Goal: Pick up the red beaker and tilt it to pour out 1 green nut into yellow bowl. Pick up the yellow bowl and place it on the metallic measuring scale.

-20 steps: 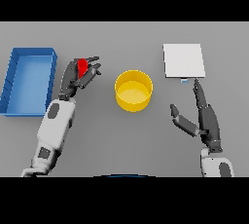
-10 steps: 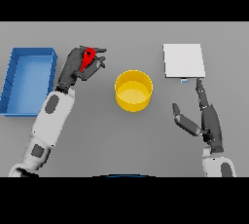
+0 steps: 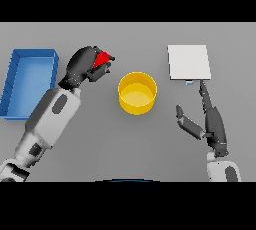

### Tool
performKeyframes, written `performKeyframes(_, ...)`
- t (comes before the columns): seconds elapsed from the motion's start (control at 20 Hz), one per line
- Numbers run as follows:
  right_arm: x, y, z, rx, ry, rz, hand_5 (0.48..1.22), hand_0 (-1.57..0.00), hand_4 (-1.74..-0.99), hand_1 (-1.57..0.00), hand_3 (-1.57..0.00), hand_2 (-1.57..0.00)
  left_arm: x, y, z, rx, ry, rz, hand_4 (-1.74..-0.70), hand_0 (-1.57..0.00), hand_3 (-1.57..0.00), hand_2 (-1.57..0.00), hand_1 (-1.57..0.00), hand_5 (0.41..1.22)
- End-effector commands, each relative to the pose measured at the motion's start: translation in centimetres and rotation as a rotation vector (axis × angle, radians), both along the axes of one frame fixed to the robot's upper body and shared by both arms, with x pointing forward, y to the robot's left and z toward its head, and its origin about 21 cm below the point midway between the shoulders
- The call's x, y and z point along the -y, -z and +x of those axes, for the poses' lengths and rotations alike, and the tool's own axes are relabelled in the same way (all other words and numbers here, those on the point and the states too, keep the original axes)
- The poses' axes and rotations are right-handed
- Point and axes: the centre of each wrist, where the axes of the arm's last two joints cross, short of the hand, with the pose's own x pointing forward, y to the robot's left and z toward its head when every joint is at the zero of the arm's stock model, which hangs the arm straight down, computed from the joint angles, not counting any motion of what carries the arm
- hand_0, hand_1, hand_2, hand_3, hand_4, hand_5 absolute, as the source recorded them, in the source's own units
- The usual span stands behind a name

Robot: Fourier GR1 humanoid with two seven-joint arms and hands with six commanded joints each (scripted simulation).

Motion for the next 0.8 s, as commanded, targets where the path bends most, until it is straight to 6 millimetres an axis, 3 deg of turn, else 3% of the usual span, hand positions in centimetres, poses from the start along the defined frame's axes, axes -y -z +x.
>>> performKeyframes(0.0, -0.2, 0.2, -0.1, -0.002, -0.008, 0.008, 0.687, 0.00, -1.254, 0.00, 0.00, 0.00, 0.5, -0.3, 0.2, 0.012, 0.011, 0.074, -1.74, -1.57, -1.57, -1.57, -1.57, 1.133)
performKeyframes(0.35, -0.7, 0.1, -0.2, -0.005, -0.016, 0.017, 0.704, 0.00, -1.274, 0.00, 0.00, 0.00, 3.1, -1.4, 0.4, 0.121, 0.144, 0.522, -1.74, -1.57, -1.57, -1.57, -1.57, 1.190)
performKeyframes(0.45, -0.4, 0.0, -0.4, 0.000, -0.013, 0.023, 0.705, 0.00, -1.284, 0.00, 0.00, 0.00, 3.7, -2.0, 0.8, 0.149, 0.189, 0.623, -1.65, -1.57, -1.57, -1.57, -1.57, 1.201)
performKeyframes(0.5, -0.1, 0.2, -0.8, 0.002, -0.010, 0.027, 0.702, 0.00, -1.283, 0.00, 0.00, 0.00, 3.8, -2.6, 1.0, 0.164, 0.210, 0.674, -1.67, -1.57, -1.57, -1.57, -1.57, 1.205)
performKeyframes(0.7, -0.8, 0.6, -0.3, -0.001, 0.001, 0.059, 0.678, 0.00, -1.292, 0.00, 0.00, 0.00, 5.8, -3.7, 1.4, 0.179, 0.327, 0.876, -1.70, -1.57, -1.28, -1.57, -1.57, 1.215)
performKeyframes(0.75, -0.7, 0.5, -0.3, 0.004, 0.007, 0.071, 0.672, 0.00, -1.294, 0.00, 0.00, 0.00, 6.3, -3.5, 1.5, 0.184, 0.359, 0.920, -1.71, -1.57, -1.34, -1.57, -1.57, 1.216)
